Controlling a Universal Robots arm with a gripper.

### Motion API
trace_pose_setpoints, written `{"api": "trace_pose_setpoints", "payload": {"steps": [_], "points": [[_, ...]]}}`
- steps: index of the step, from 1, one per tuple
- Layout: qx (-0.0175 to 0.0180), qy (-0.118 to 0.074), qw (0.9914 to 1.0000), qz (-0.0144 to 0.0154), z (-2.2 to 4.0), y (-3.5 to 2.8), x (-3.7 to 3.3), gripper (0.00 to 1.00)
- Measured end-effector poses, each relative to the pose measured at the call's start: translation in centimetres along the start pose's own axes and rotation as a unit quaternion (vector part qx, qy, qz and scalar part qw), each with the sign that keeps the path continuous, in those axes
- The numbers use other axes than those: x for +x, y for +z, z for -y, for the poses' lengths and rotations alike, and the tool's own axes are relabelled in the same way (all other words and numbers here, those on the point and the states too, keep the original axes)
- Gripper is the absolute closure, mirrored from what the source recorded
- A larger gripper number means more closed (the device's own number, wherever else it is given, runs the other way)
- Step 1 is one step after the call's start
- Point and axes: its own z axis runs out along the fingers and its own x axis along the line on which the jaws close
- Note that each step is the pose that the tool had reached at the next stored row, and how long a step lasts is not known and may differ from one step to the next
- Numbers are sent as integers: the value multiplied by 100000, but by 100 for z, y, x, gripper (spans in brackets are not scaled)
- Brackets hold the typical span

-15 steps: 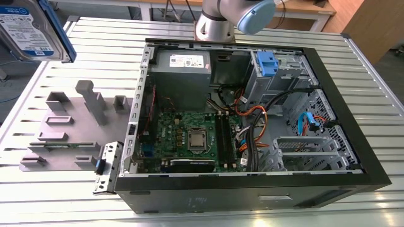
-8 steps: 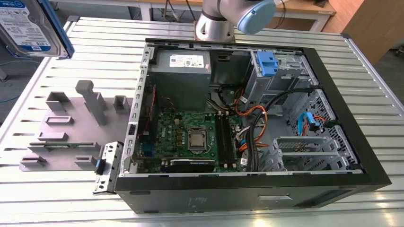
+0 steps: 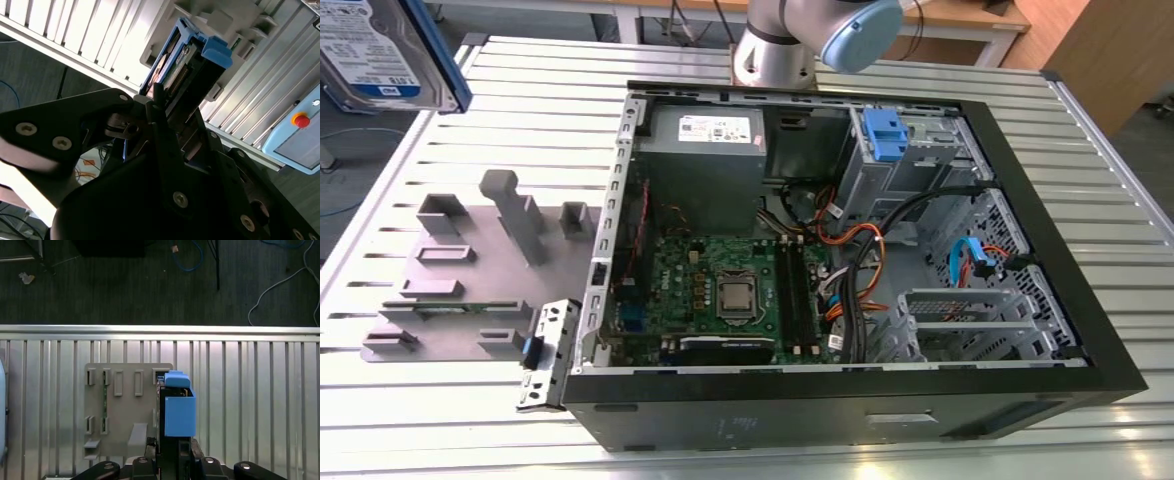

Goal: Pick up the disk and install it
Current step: 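Pick up the disk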

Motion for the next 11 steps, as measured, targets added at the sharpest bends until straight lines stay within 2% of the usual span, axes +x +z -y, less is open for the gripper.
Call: {"api": "trace_pose_setpoints", "payload": {"steps": [5, 11], "points": [[-5, 1, 100000, -3, -1, -62, -2, 65], [3, 1, 100000, 3, -1, -79, -3, 65]]}}
